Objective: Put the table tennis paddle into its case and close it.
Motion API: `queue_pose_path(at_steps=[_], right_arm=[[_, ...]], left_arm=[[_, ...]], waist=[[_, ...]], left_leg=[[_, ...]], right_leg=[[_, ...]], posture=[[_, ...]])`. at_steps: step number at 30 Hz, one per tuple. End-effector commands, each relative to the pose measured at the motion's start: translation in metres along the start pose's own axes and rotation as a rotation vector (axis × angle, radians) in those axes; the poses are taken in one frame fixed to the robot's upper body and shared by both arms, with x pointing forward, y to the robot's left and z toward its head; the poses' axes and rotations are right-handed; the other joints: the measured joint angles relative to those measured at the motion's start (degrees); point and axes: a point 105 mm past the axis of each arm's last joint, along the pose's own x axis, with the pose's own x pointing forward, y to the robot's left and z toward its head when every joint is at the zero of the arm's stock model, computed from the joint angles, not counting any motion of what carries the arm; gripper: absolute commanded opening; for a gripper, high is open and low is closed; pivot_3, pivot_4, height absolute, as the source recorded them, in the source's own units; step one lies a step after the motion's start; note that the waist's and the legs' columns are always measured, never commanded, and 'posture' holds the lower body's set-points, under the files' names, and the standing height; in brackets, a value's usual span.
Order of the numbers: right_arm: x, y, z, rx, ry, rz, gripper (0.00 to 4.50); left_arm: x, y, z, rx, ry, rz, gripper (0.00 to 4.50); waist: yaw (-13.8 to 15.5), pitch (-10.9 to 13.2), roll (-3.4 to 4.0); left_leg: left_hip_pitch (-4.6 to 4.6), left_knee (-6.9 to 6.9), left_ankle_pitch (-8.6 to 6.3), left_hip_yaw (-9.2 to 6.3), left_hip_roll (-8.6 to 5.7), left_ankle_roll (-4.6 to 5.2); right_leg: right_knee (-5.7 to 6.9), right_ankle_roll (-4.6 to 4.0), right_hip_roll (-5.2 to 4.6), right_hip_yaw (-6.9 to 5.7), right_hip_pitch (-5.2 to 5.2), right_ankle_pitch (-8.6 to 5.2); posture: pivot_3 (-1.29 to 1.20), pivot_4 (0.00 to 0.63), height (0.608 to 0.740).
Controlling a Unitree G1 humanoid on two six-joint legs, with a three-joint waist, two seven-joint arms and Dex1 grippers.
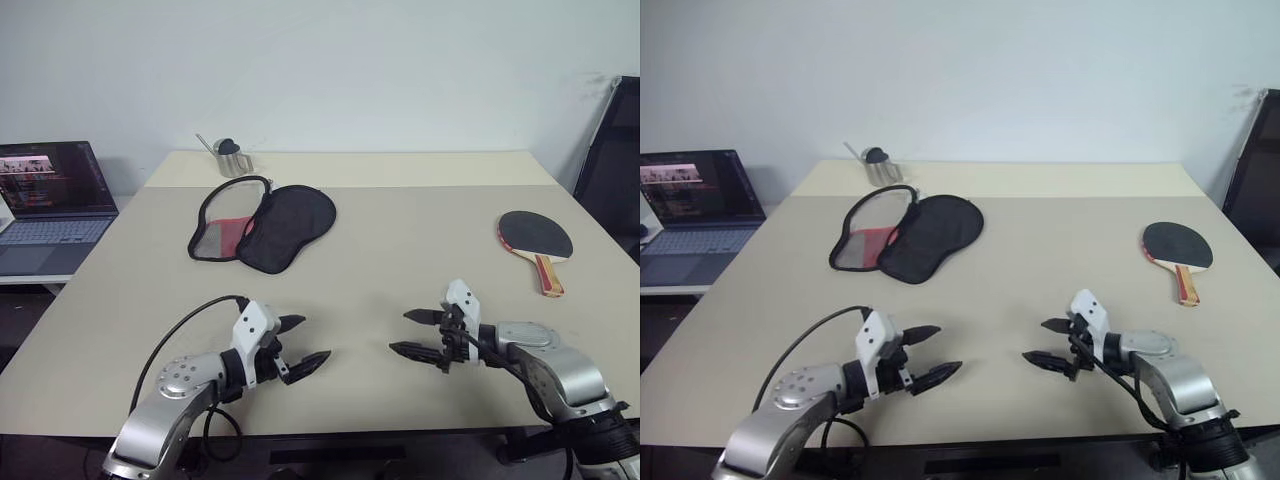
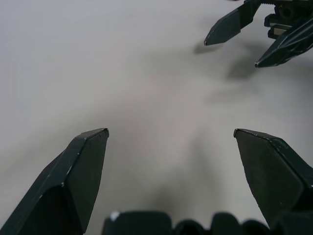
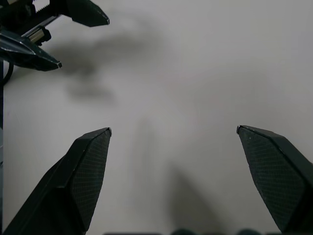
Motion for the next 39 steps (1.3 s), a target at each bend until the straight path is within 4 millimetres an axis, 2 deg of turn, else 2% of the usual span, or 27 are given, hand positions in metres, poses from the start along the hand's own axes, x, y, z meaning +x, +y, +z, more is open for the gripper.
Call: queue_pose_path(at_steps=[1, 7, 12, 22, 24, 28, 32, 39], right_arm=[[-0.006, -0.001, 0.009, -0.039, -0.014, 0.002, 4.5], [-0.008, -0.004, 0.02, -0.048, -0.044, -0.022, 4.5], [-0.009, -0.002, 0.022, -0.057, -0.048, -0.01, 4.5], [0.013, -0.001, 0.036, -0.079, -0.116, 0.037, 4.5], [0.016, -0.003, 0.038, -0.079, -0.123, 0.042, 4.5], [0.021, -0.006, 0.037, -0.076, -0.128, 0.039, 4.5], [0.025, -0.009, 0.037, -0.075, -0.136, 0.033, 4.5], [0.029, -0.009, 0.037, -0.08, -0.142, 0.023, 4.5]], left_arm=[[0.007, -0.002, 0.001, 0.03, -0.011, -0.003, 4.47], [0.008, 0.009, 0.008, 0.012, -0.057, 0.049, 4.47], [0.004, 0.01, 0.007, 0.008, -0.066, 0.07, 4.47], [-0.02, 0.018, 0.004, -0.004, -0.067, 0.198, 4.47], [-0.02, 0.017, 0.008, -0.004, -0.077, 0.205, 4.47], [-0.022, 0.02, 0.011, 0.01, -0.07, 0.22, 4.47], [-0.024, 0.025, 0.014, 0.02, -0.07, 0.233, 4.47], [-0.027, 0.03, 0.016, 0.028, -0.064, 0.239, 4.47]], waist=[[0.0, 0.0, 0.0], [0.0, 0.0, -0.02], [0.0, 0.0, -0.02], [-0.4, 0.0, -0.04], [-0.5, 0.0, -0.01], [-0.4, 0.1, 0.17], [0.7, 0.1, 0.18], [0.7, 0.1, 0.19]], left_leg=[[0.0, 0.0, 0.0, -0.01, 0.0, 0.0], [0.01, -0.02, 0.0, -0.03, 0.02, 0.0], [0.01, -0.02, 0.0, 0.0, 0.01, 0.0], [0.02, -0.01, 0.0, -0.07, 0.06, -0.01], [-0.14, -0.02, 0.01, -0.59, -0.14, 0.0], [-0.25, 0.03, 0.15, -2.73, -0.83, 0.14], [-0.25, 0.01, 0.15, -2.55, -0.83, 0.14], [-0.17, -0.03, 0.14, -2.06, -0.76, 0.14]], right_leg=[[0.0, 0.0, 0.0, 0.0, 0.0, 0.0], [0.0, -0.02, 0.03, -0.02, -0.01, 0.01], [0.0, -0.01, 0.03, 0.0, 0.0, 0.01], [0.05, -0.04, 0.05, 0.0, 0.01, 0.02], [-0.03, -0.08, -0.18, -0.42, 0.2, 0.0], [-0.15, -0.3, -1.06, -2.33, 1.02, -0.34], [-0.1, -0.44, -0.92, -2.23, 0.97, -0.47], [-0.05, -0.46, -0.83, -1.89, 0.88, -0.49]], posture=[[0.0, 0.15, 0.74], [0.0, 0.15, 0.74], [0.0, 0.15, 0.74], [0.0, 0.15, 0.74], [0.0, 0.15, 0.74], [0.0, 0.15, 0.74], [0.0, 0.15, 0.74], [0.0, 0.15, 0.74]])
